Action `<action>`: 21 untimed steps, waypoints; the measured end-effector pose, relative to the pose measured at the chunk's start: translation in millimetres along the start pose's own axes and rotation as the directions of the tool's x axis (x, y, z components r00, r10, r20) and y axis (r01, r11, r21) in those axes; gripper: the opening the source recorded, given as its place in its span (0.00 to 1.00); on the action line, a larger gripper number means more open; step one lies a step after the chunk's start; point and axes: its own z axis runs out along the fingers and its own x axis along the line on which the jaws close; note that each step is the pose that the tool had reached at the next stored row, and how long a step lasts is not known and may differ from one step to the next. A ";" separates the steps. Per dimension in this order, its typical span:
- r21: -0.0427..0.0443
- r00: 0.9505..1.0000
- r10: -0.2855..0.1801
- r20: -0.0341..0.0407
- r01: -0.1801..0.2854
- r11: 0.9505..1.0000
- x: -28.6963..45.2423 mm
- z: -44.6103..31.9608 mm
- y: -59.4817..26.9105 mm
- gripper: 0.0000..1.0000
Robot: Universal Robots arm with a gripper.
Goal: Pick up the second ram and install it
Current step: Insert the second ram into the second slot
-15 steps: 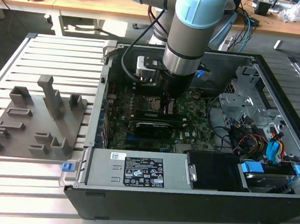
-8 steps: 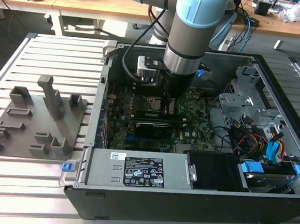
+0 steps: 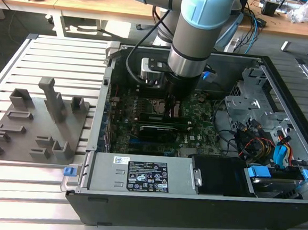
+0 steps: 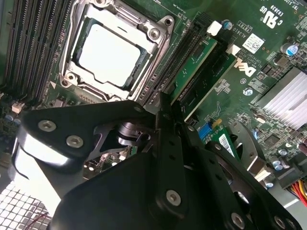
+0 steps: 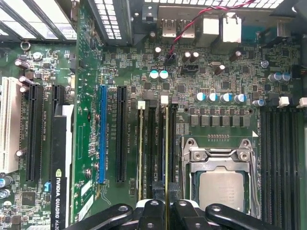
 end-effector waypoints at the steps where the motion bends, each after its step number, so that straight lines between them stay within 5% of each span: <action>1: 0.000 1.000 -0.002 0.000 0.002 1.000 0.0 0.0 0.0 0.14; 15: -0.001 1.000 -0.008 -0.001 0.008 1.000 0.4 7.4 -0.4 0.14; 17: 0.000 1.000 -0.008 -0.001 0.008 1.000 0.3 8.1 -0.6 0.21; 19: -0.001 1.000 -0.008 -0.004 0.008 1.000 0.0 -0.7 0.0 0.21; 21: 0.000 1.000 -0.007 -0.005 0.007 1.000 -1.8 -21.2 1.4 0.21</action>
